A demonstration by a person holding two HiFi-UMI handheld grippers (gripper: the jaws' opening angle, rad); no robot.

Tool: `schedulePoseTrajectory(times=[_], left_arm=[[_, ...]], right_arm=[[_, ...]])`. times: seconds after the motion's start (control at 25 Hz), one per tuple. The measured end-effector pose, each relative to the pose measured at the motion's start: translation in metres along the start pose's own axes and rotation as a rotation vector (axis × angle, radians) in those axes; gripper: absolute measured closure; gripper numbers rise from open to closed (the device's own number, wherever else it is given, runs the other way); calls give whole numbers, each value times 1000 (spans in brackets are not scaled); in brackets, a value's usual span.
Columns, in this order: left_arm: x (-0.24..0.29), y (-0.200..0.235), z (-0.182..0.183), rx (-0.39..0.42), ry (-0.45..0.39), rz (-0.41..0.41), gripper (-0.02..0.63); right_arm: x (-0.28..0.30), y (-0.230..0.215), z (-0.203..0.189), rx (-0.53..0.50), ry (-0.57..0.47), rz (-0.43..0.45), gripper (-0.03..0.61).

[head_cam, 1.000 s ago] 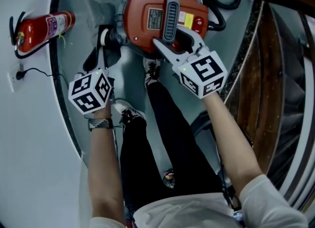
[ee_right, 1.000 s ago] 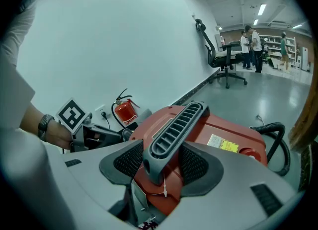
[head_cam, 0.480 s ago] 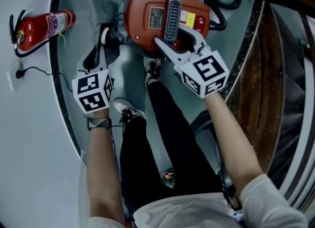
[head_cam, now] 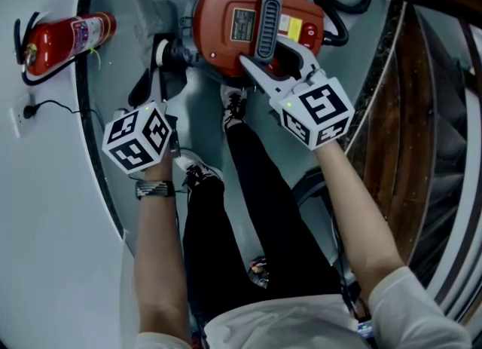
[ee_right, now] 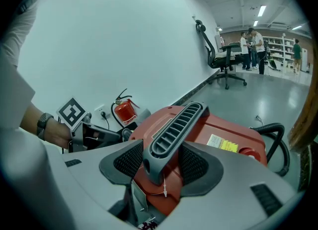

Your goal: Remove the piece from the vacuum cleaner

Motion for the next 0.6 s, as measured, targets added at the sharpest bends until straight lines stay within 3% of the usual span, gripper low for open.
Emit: schedulePoseTrajectory(times=[0.32,0.6], left_arm=[[1,2,-5,-213,31,-33,581],[1,3,-6,-317,49,-56,581]], right_arm=[[0,0,0,3,0,3,359],[1,1,0,3,-4,3,359]])
Point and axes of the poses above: the fingertips, and each gripper's own axes: x forward along the fingers, y to its left, z out of its top, the point moved 4 cm from there along -x, backward along the fingers, and after that the axes turned 14 degrees about z, right-handed, at the moved point
